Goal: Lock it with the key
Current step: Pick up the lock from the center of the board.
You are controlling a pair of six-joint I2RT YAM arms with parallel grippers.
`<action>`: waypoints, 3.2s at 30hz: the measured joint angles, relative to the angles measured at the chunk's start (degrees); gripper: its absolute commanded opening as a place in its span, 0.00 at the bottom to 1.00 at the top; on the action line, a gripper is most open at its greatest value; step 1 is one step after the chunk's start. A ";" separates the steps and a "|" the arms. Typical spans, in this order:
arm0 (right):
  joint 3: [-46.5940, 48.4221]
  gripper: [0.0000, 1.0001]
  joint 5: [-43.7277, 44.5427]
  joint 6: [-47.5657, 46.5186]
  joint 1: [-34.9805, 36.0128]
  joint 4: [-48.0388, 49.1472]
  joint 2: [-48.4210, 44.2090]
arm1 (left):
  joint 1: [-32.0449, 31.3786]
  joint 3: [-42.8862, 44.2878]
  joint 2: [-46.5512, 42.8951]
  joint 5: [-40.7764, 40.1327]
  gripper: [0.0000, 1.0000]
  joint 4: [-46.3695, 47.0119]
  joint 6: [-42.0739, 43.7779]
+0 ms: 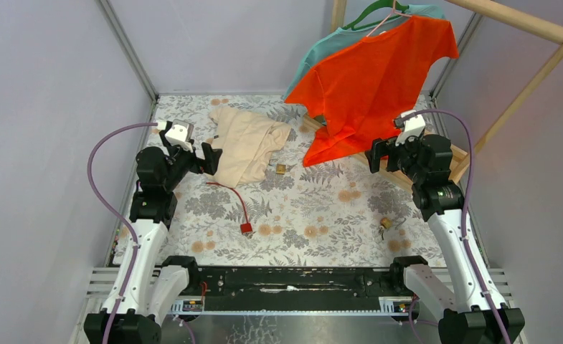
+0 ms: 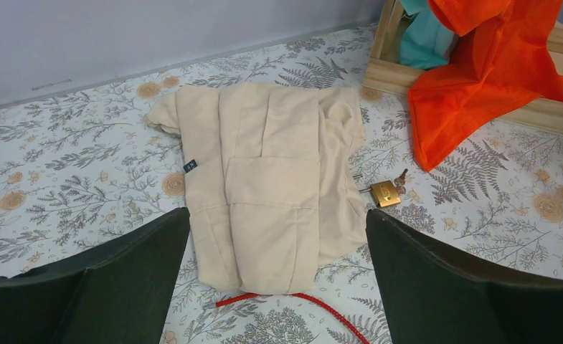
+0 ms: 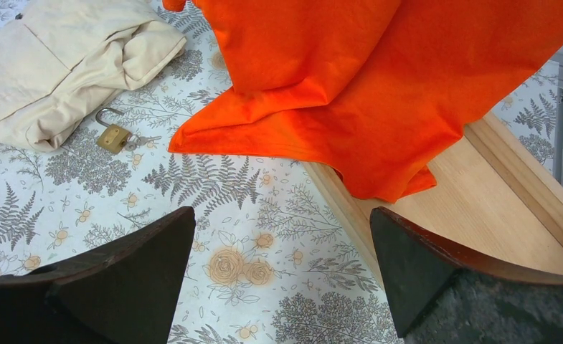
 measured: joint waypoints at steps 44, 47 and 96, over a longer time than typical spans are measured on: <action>-4.63 0.99 -0.04 -3.82 -4.55 2.58 2.84 | -5.25 -0.79 8.48 11.96 1.00 -22.58 30.62; -4.94 0.99 -0.09 -4.15 -4.61 2.64 3.08 | -10.69 -2.36 8.17 10.01 1.00 -28.46 36.79; -0.24 0.99 -10.16 0.90 1.27 3.26 11.96 | -36.48 4.87 20.98 -6.08 0.00 -22.64 22.40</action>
